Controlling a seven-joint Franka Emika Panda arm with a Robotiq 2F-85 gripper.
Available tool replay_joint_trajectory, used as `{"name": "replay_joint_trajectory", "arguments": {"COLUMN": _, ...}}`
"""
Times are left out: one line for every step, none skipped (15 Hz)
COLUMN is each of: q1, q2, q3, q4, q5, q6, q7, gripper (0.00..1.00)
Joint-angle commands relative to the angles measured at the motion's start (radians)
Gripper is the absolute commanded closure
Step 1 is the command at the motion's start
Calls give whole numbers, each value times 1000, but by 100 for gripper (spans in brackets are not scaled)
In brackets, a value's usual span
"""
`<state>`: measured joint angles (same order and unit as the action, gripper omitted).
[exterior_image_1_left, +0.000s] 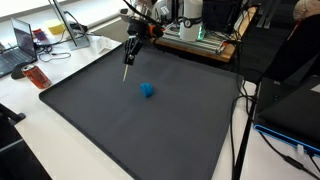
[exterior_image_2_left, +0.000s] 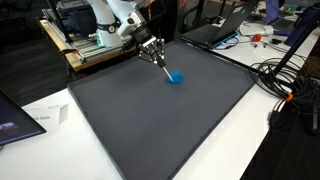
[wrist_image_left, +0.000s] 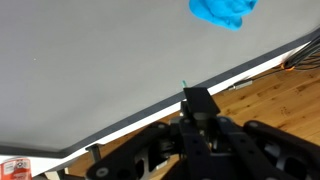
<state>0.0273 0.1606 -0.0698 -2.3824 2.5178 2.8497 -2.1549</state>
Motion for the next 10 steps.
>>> {"name": "replay_joint_trajectory", "arguments": {"q1": 33, "q2": -22, "q3": -34, "q4": -8, "q5": 0, "q6": 9, "q7": -23, "gripper": 97}}
{"name": "replay_joint_trajectory", "arguments": {"q1": 40, "q2": -22, "q3": -39, "q4": -7, "q5": 0, "q6": 13, "q7": -28, "gripper": 97}}
{"name": "replay_joint_trajectory", "arguments": {"q1": 47, "q2": -18, "q3": -36, "q4": -10, "q5": 0, "q6": 16, "q7": -32, "gripper": 97}}
{"name": "replay_joint_trajectory", "arguments": {"q1": 54, "q2": -13, "q3": -19, "q4": -19, "q5": 0, "q6": 12, "q7": -35, "gripper": 97}}
{"name": "replay_joint_trajectory", "arguments": {"q1": 60, "q2": -10, "q3": -6, "q4": -26, "q5": 0, "q6": 9, "q7": -33, "gripper": 97}}
{"name": "replay_joint_trajectory", "arguments": {"q1": 71, "q2": -7, "q3": 7, "q4": -32, "q5": 0, "q6": 8, "q7": -30, "gripper": 97}}
{"name": "replay_joint_trajectory", "arguments": {"q1": 82, "q2": -5, "q3": 11, "q4": -35, "q5": 0, "q6": 7, "q7": -31, "gripper": 97}}
{"name": "replay_joint_trajectory", "arguments": {"q1": 92, "q2": -3, "q3": 26, "q4": -43, "q5": 0, "q6": 6, "q7": -25, "gripper": 97}}
{"name": "replay_joint_trajectory", "arguments": {"q1": 102, "q2": -2, "q3": 31, "q4": -46, "q5": -1, "q6": 10, "q7": -26, "gripper": 97}}
{"name": "replay_joint_trajectory", "arguments": {"q1": 110, "q2": -8, "q3": 33, "q4": -54, "q5": -1, "q6": 0, "q7": -26, "gripper": 97}}
